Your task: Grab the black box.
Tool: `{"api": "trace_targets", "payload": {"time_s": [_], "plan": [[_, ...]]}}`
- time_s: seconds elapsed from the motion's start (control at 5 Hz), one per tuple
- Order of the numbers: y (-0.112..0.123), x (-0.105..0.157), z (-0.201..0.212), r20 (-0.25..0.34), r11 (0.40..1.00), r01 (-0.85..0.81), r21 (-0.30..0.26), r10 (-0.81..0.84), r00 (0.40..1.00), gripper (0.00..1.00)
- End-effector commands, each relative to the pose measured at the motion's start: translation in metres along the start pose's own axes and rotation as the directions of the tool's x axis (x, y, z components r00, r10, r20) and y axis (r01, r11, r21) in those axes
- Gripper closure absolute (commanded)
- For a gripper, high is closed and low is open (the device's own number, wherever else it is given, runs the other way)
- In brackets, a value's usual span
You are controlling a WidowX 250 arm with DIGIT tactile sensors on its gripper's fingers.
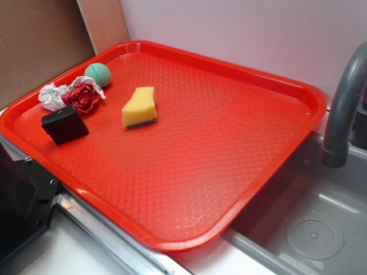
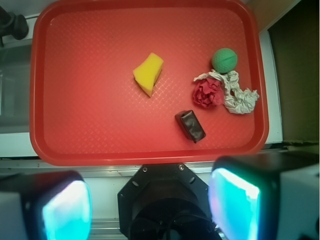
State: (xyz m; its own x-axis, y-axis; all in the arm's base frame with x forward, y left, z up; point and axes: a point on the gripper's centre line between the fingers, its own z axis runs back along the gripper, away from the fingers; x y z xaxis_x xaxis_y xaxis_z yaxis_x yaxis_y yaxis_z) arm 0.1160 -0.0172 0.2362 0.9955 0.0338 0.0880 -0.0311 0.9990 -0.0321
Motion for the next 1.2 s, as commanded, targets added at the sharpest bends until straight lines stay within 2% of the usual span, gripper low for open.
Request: {"api": "trace_targets", "payload": {"time_s": [0.0, 0.2, 0.4, 0.6, 1.0], "plan": [[0.000, 0.000, 0.000, 0.000, 1.000, 0.000, 0.000, 0.000, 1.000, 0.00], [0.017, 0.017, -0.032, 0.028, 0.996, 0.089, 0.033, -0.090, 0.996, 0.00], [0.039, 0.019, -0.072, 0.014, 0.962, 0.264, 0.074, -0.266, 0.964, 0.00], [0.050, 0.011, -0.114, -0.065, 0.947, 0.300, 0.117, -0.294, 0.954, 0.00], [0.059, 0.002, -0.174, -0.119, 0.955, 0.289, 0.063, -0.280, 0.953, 0.00]]}}
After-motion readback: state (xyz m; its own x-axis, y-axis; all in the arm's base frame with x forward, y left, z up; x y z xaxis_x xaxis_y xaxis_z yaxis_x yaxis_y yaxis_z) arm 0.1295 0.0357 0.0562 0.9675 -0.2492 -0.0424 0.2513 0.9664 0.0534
